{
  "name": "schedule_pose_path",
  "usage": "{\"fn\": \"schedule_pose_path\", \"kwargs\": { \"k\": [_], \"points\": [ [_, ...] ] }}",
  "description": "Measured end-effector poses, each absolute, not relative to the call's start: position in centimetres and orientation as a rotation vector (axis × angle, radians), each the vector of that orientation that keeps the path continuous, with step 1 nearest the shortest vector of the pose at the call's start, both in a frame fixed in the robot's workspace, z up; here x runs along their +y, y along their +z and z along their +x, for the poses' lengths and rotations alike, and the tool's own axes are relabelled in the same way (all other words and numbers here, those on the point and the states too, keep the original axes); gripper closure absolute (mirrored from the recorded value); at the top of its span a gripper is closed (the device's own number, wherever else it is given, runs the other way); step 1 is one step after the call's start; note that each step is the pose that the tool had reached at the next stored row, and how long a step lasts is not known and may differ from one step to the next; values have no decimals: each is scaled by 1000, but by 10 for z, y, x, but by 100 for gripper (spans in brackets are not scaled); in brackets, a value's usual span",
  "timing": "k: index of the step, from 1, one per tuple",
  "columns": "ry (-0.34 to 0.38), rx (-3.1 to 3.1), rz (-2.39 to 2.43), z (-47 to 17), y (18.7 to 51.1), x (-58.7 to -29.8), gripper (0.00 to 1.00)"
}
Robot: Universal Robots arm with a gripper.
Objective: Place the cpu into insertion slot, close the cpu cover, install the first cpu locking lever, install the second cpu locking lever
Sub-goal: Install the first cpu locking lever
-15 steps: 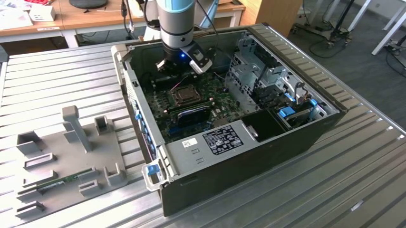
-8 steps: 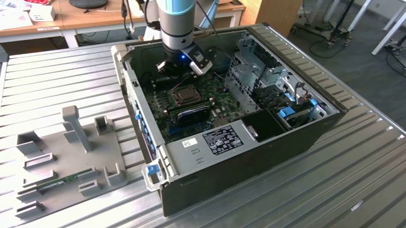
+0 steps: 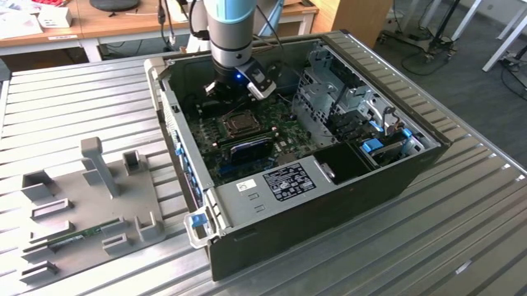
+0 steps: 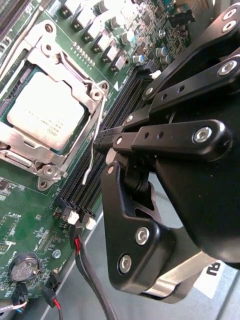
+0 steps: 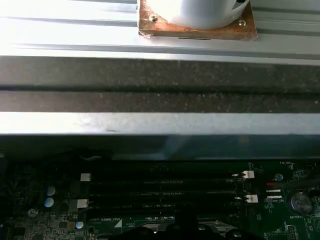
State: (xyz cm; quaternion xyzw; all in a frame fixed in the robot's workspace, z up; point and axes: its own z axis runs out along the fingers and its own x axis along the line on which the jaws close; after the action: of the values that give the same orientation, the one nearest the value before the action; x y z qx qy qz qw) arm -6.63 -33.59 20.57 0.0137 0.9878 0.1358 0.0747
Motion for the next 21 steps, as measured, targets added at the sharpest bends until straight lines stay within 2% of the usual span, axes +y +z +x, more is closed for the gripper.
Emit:
{"fn": "schedule_pose_path", "kwargs": {
  "k": [14,21],
  "points": [
    [401,2971,42,-59,201,-336,90],
    [372,2976,40,-59,197,-336,90]
  ]
}}
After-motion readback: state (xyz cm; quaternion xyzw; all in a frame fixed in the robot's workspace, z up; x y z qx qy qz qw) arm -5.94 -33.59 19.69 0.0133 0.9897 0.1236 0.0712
